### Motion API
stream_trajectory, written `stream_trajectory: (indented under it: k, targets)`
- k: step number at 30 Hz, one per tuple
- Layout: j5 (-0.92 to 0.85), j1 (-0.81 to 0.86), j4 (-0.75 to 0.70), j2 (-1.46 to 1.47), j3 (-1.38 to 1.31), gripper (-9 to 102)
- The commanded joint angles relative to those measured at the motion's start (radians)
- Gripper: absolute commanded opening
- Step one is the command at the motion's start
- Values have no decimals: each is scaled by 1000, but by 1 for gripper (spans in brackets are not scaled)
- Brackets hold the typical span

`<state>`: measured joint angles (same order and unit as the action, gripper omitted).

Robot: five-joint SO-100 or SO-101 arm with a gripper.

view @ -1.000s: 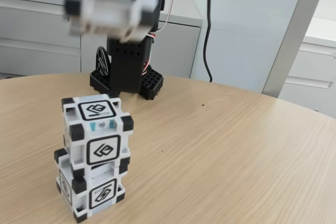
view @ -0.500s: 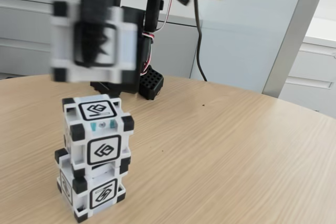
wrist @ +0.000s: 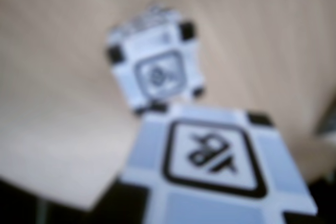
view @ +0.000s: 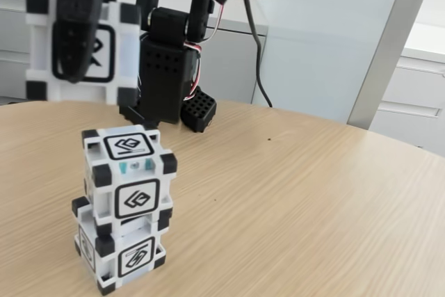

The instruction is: Stack cubes from left to right.

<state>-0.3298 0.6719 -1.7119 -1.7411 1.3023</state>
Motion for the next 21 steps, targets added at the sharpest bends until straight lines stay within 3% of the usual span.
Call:
stream_trajectory:
  k: [1, 14, 21]
  targets:
    - [29, 3, -8, 0, -5, 16]
    - [137, -87, -8, -5, -5, 16]
    - [109, -95, -8, -3, 2, 15]
